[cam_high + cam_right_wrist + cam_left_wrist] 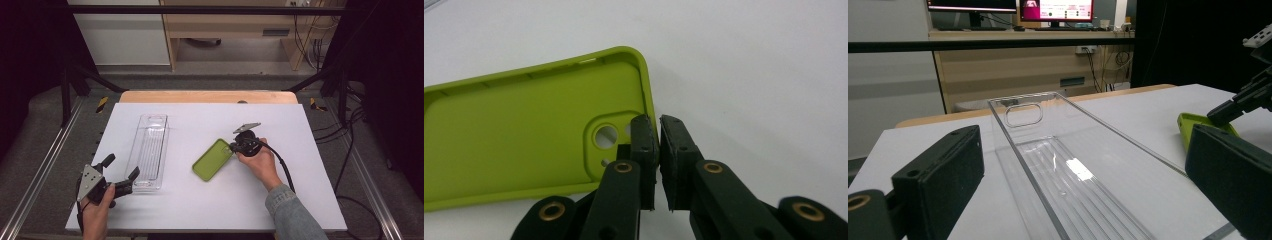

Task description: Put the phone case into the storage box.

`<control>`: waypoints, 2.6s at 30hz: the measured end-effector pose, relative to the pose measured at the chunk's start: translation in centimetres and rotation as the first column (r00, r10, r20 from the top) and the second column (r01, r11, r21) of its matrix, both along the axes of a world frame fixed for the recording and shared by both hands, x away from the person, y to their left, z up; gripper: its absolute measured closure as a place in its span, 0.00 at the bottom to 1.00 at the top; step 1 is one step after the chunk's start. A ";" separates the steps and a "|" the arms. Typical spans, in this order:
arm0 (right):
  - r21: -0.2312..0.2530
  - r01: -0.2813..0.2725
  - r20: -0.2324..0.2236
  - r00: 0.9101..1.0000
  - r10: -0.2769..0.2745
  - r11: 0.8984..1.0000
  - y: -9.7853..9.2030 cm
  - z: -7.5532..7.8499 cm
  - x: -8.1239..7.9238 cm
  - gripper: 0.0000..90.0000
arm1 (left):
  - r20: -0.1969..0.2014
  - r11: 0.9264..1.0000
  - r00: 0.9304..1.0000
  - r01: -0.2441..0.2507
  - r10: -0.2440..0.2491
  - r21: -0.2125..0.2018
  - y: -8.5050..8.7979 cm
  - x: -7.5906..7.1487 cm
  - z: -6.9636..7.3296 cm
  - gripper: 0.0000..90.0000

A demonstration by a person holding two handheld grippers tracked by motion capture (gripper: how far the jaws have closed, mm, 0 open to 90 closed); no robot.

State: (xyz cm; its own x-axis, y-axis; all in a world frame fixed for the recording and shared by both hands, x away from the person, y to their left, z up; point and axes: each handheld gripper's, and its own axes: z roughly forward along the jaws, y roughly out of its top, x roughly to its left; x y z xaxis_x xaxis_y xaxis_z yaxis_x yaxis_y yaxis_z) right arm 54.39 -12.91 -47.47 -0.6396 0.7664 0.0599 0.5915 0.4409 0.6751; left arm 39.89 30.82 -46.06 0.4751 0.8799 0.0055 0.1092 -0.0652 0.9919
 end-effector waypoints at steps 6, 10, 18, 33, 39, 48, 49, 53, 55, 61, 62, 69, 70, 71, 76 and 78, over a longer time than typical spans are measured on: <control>-0.015 -0.017 0.051 0.999 0.018 1.000 0.1 0.9 -0.7 0.95 | 0.002 1.000 1.000 -0.002 0.002 -0.004 0.1 0.0 0.0 0.02; -0.035 -0.033 0.077 0.996 0.036 0.999 0.2 1.4 -1.2 0.98 | 0.001 1.000 1.000 -0.002 0.002 -0.004 0.0 0.0 0.0 0.02; -0.090 -0.055 0.154 0.986 0.068 0.994 0.5 2.9 -2.5 0.98 | 0.005 1.000 1.000 0.000 0.000 -0.002 -0.1 -0.1 0.3 0.02; -0.252 -0.042 0.356 0.925 0.133 0.967 -0.3 7.3 -5.7 0.98 | -0.054 0.998 0.998 -0.040 0.043 0.046 -2.4 -0.8 4.2 0.01; -0.274 -0.041 0.420 0.894 0.158 0.961 -0.2 9.0 -6.9 0.98 | -0.121 0.997 0.993 0.012 -0.003 0.076 -5.5 -0.7 5.1 0.02; -0.338 -0.076 0.491 0.836 0.245 0.938 1.1 9.8 -7.9 0.98 | -0.174 0.997 0.984 0.037 -0.025 0.067 -9.0 0.4 5.5 0.03; -0.345 -0.081 0.495 0.831 0.254 0.935 1.2 9.8 -8.0 0.98 | -0.177 0.997 0.984 0.036 -0.023 0.067 -9.2 0.6 5.5 0.03; -0.352 -0.080 0.523 0.810 0.267 0.933 1.4 10.2 -8.2 0.98 | -0.185 0.995 0.981 0.065 -0.050 0.077 -10.1 1.4 5.8 0.03; -0.355 -0.077 0.535 0.801 0.271 0.932 1.6 10.4 -8.3 0.98 | -0.185 0.992 0.981 0.078 -0.058 0.102 -10.8 1.8 5.9 0.03; -0.373 -0.051 0.568 0.777 0.271 0.927 1.8 10.6 -8.7 0.98 | -0.183 0.982 0.981 0.101 -0.071 0.161 -11.9 2.9 6.0 0.03; -0.373 -0.045 0.574 0.774 0.269 0.927 1.9 10.6 -8.7 0.98 | -0.185 0.981 0.980 0.103 -0.073 0.161 -12.0 3.1 6.0 0.03; -0.410 -0.025 0.609 0.737 0.294 0.912 2.4 11.2 -8.8 0.98 | -0.198 0.982 0.974 0.133 -0.105 0.132 -13.2 3.5 6.3 0.04; -0.416 -0.025 0.609 0.735 0.299 0.909 2.5 11.4 -8.8 0.98 | -0.195 0.982 0.975 0.137 -0.109 0.133 -13.4 3.6 6.4 0.04; -0.419 -0.027 0.611 0.731 0.303 0.908 2.6 11.4 -8.8 0.98 | -0.193 0.981 0.975 0.139 -0.111 0.136 -13.5 3.6 6.6 0.04; -0.438 -0.028 0.617 0.718 0.323 0.899 3.2 11.5 -9.2 0.98 | -0.184 0.973 0.973 0.171 -0.141 0.157 -14.3 4.0 7.5 0.05; -0.440 -0.038 0.615 0.716 0.331 0.897 3.4 11.5 -9.3 0.98 | -0.176 0.973 0.974 0.170 -0.142 0.155 -14.3 4.2 7.9 0.05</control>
